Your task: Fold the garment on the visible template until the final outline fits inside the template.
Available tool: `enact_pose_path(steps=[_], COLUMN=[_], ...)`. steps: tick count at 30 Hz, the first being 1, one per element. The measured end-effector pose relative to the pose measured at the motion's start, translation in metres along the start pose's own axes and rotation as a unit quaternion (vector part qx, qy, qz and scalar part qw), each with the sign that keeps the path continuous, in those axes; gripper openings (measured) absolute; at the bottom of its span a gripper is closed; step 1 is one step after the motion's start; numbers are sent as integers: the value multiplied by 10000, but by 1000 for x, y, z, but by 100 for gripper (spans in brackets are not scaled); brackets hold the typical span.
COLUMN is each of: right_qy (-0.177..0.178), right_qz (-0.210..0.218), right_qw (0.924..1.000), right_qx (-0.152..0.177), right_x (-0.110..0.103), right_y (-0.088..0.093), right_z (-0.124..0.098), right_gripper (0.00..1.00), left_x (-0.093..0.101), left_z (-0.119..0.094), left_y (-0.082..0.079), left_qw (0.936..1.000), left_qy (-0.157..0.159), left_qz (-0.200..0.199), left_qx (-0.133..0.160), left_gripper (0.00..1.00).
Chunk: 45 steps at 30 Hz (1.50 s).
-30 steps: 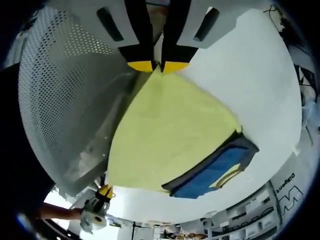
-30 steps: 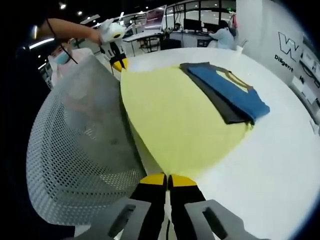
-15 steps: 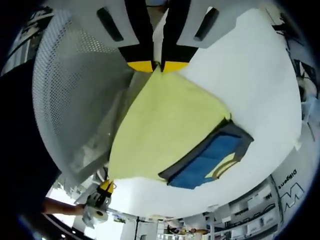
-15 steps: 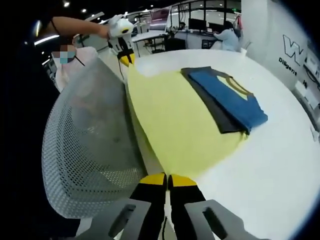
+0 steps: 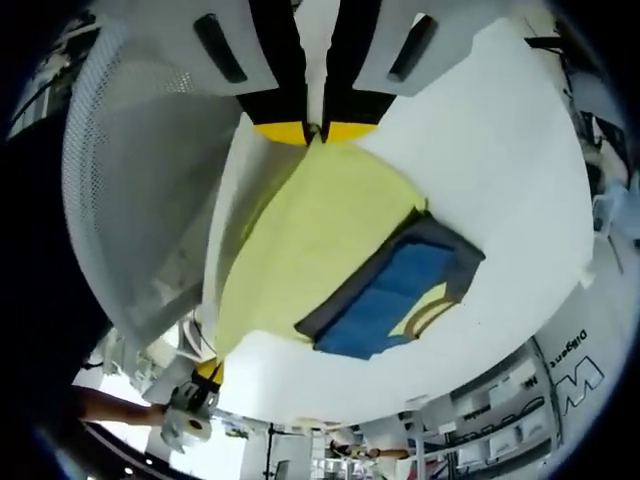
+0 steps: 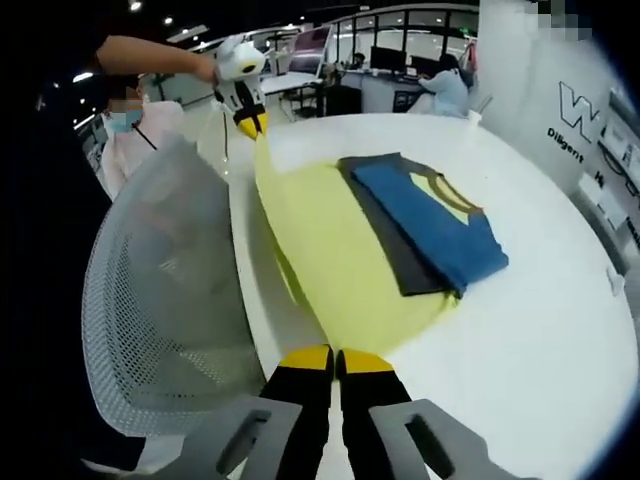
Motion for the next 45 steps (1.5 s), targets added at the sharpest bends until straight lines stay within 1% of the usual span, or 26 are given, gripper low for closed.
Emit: enact_pose_path(steps=[10, 16, 19, 24, 30, 34, 36, 39, 40, 43, 45], right_qy=[297, 410, 495, 766, 1101, 1195, 1251, 1307, 1314, 1309, 1319], right_qz=[-16, -53, 18, 69, 29, 77, 110, 120, 121, 209, 205], right_qw=[9994, 9990, 9986, 9966, 9930, 9916, 9908, 9897, 9897, 9892, 9893], right_qx=[155, 179, 194, 284, 428, 488, 511, 564, 564, 623, 584], right_x=[29, 42, 49, 64, 80, 90, 96, 104, 109, 116, 119], right_y=[-20, -28, -33, -43, -59, -67, -71, -77, -79, -84, -85], right_z=[-1, 1, 2, 5, 5, 3, 2, 3, 4, 6, 9], right_gripper=[0, 0, 0, 0, 0, 0, 0, 0, 0, 0, 0], left_x=[-32, -46, -54, -67, -89, -106, -111, -121, -124, -135, -138], left_z=[-5, -6, -5, -2, -3, -5, -5, -7, -8, -7, -6], left_y=[-16, -24, -27, -29, -37, -45, -48, -55, -57, -61, -64], left_qw=[9995, 9991, 9989, 9987, 9977, 9970, 9965, 9960, 9960, 9958, 9957], left_qy=[-220, -269, -252, -211, -263, -342, -366, -321, -318, -389, -408], left_qz=[140, 248, 316, 350, 472, 423, 440, 492, 443, 432, 413], left_qx=[169, 230, 241, 295, 412, 558, 606, 676, 703, 713, 724], left_gripper=[7, 6, 6, 6, 6, 6, 6, 6, 6, 6, 6])
Point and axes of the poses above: the point that each gripper's makers call its tool centre point, and the gripper's own axes: z roughly forward along the fingers, x roughly to its right, y roughly out of its underside, the point moved 5 cm from there along -z, roughly backward along the fingers, and after that the axes turned 3 degrees about z, right-handed, at the moved point
